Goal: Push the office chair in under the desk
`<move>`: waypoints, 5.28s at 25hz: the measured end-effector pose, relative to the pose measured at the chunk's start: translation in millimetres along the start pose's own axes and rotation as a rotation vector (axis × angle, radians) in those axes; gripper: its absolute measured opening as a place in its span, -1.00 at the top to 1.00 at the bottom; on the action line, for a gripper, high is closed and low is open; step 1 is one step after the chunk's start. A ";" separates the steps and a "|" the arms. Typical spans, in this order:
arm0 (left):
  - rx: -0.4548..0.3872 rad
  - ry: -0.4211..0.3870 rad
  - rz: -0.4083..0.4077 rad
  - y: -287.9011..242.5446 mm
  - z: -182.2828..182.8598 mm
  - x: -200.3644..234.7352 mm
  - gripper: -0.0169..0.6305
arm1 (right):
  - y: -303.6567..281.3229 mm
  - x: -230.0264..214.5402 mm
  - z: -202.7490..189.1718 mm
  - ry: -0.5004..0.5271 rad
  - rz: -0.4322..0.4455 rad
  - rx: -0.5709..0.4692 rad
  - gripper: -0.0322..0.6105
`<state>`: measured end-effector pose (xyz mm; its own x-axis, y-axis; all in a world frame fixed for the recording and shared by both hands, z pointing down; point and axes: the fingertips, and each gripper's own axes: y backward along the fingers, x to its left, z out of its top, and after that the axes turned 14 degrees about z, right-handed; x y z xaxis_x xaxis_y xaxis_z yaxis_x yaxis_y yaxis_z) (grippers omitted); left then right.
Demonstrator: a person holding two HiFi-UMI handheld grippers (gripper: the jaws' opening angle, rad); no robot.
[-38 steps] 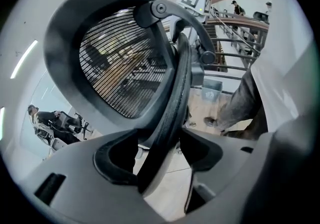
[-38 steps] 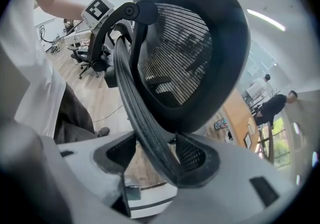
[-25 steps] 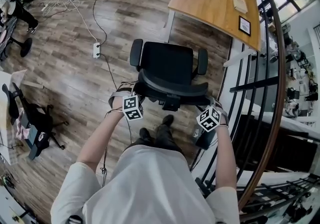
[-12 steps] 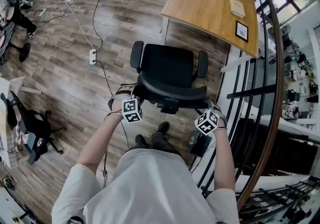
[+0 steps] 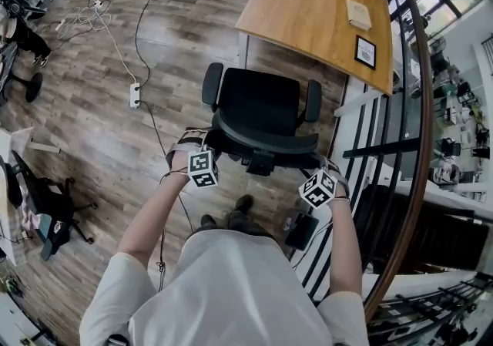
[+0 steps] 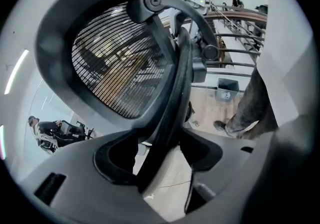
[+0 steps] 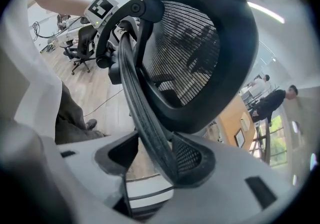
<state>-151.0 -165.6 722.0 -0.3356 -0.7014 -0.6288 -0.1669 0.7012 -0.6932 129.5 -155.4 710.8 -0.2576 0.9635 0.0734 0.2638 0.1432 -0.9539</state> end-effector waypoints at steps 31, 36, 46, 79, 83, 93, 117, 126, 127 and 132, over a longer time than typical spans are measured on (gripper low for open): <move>-0.082 -0.105 -0.023 -126.9 124.5 82.4 0.18 | 12.8 -157.5 -68.6 -0.088 -0.137 0.005 0.18; -0.101 -0.126 -0.023 -151.4 138.4 100.0 0.18 | 11.7 -185.8 -72.4 -0.115 -0.148 0.017 0.16; -0.132 -0.147 -0.045 -192.0 150.8 125.1 0.19 | -0.8 -228.7 -74.2 -0.149 -0.182 0.051 0.16; -0.158 -0.218 -0.031 -306.9 217.0 215.1 0.27 | -11.6 -384.3 -92.4 -0.216 -0.243 0.107 0.10; -0.146 -0.215 -0.025 -320.1 224.5 222.7 0.26 | -13.1 -402.5 -95.0 -0.194 -0.241 0.092 0.10; -0.135 -0.218 0.013 -347.4 242.8 243.6 0.27 | -14.5 -442.8 -100.7 -0.171 -0.239 0.083 0.10; -0.131 -0.116 0.026 -365.9 267.9 267.0 0.10 | -12.1 -489.8 -100.2 -0.148 -0.239 0.051 0.07; -0.192 -0.014 0.012 -328.8 286.0 274.2 0.10 | 27.8 -480.4 -86.5 -0.202 -0.273 -0.055 0.07; -0.202 -0.001 0.016 -323.9 288.5 276.1 0.10 | 33.7 -480.0 -83.5 -0.219 -0.280 -0.078 0.07; -0.254 0.118 0.028 -298.6 302.3 290.2 0.11 | 57.8 -476.4 -73.6 -0.295 -0.303 -0.172 0.07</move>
<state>81.7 -617.1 640.0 -0.4468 -0.6718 -0.5908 -0.3778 0.7403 -0.5562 335.8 -589.4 642.1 -0.5944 0.7701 0.2315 0.2800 0.4681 -0.8381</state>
